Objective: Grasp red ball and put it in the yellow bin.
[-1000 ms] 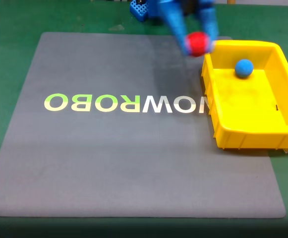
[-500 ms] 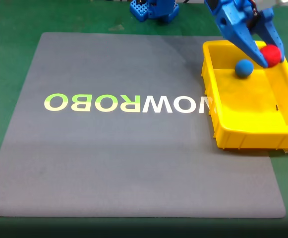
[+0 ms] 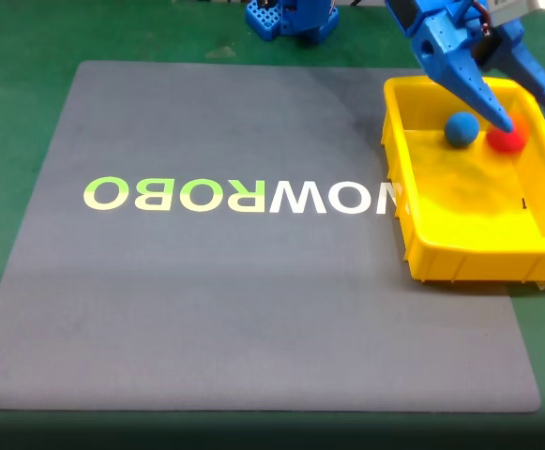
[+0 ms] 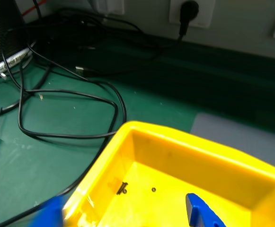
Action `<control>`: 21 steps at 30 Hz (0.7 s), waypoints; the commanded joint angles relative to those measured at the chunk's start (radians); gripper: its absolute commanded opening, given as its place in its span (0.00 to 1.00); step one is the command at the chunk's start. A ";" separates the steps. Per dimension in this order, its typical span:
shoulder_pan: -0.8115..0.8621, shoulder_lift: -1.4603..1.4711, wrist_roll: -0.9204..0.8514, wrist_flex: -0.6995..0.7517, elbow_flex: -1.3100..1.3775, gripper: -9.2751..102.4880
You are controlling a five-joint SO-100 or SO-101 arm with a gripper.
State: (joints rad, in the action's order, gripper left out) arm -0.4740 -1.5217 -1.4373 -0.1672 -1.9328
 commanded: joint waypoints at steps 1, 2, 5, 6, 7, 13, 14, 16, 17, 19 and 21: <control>0.014 -0.017 0.021 -0.029 0.055 0.43; 0.015 -0.021 0.021 -0.029 0.051 0.43; 0.023 -0.031 0.021 -0.023 0.049 0.43; 0.026 -0.035 0.021 -0.023 0.048 0.43; 0.029 -0.041 0.021 -0.018 0.048 0.43; 0.037 -0.167 0.029 0.048 -0.014 0.41; 0.038 -0.215 0.032 0.051 -0.055 0.41; 0.038 -0.351 0.018 0.060 -0.172 0.40; 0.038 -0.437 0.015 0.072 -0.241 0.39; 0.046 -0.617 0.002 0.146 -0.364 0.36; 0.067 -0.798 0.015 0.272 -0.451 0.33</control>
State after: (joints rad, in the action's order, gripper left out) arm -0.4464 -2.0387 -1.4251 -0.0077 -2.3010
